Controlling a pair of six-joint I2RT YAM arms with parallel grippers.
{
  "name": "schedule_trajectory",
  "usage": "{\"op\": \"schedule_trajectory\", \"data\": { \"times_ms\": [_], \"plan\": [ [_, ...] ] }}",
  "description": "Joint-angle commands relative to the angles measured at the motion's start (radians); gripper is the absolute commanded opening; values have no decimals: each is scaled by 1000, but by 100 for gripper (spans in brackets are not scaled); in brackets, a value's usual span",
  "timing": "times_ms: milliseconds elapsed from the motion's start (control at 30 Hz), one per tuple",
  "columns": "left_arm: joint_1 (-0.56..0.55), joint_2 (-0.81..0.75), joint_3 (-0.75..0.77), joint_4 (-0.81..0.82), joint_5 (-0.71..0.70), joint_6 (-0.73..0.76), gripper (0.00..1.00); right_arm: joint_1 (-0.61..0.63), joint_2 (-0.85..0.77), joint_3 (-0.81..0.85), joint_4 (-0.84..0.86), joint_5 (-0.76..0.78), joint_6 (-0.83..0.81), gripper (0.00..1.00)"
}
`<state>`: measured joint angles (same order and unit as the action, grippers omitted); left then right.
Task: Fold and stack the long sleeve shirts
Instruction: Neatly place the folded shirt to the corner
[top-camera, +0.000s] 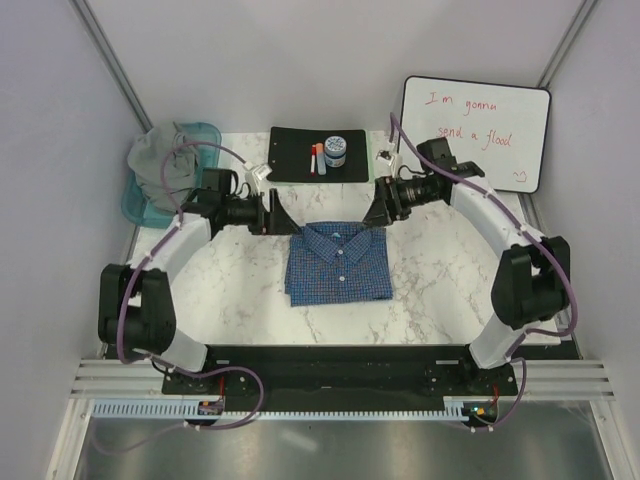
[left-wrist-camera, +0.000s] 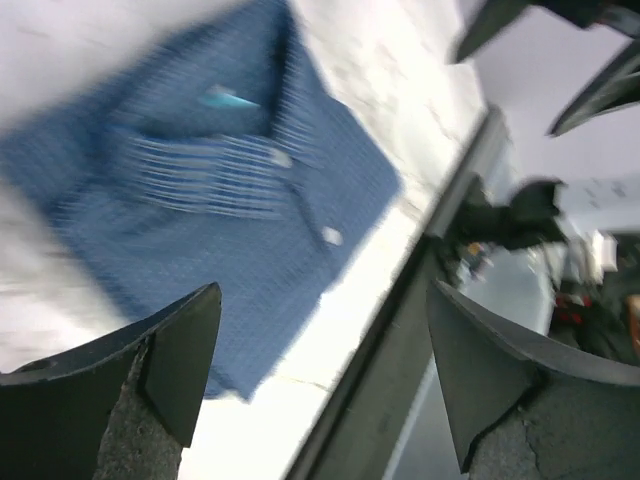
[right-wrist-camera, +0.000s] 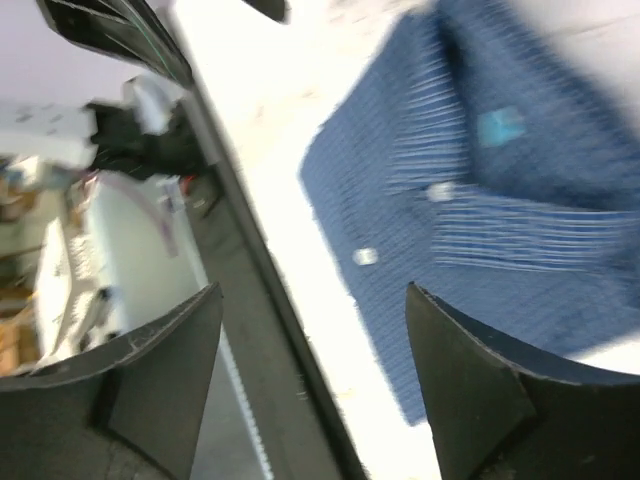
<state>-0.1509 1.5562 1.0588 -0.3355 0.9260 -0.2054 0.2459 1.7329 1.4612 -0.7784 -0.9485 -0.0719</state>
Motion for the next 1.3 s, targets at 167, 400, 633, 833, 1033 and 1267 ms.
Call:
{"op": "schedule_trajectory", "data": {
  "times_ms": [167,400,633,833,1033,1267],
  "plan": [
    [-239,-12,-310,433,142,-366,92,171,86,-304,143,-245,80,82],
    [-173,221,-373,431,71,-350,88,98,273,-372,57,-219,-89,79],
    [-109,237,-411,414,19,-332,87,1,347,-403,51,-79,-82,78],
    [-38,99,-430,356,91,-275,84,-28,199,-384,-164,-105,-261,80],
    [-45,-62,-340,303,162,-246,84,-20,48,-348,-305,-214,-411,81],
    [-59,155,-126,479,116,-334,81,75,198,-326,-338,-230,-532,75]
  ]
}}
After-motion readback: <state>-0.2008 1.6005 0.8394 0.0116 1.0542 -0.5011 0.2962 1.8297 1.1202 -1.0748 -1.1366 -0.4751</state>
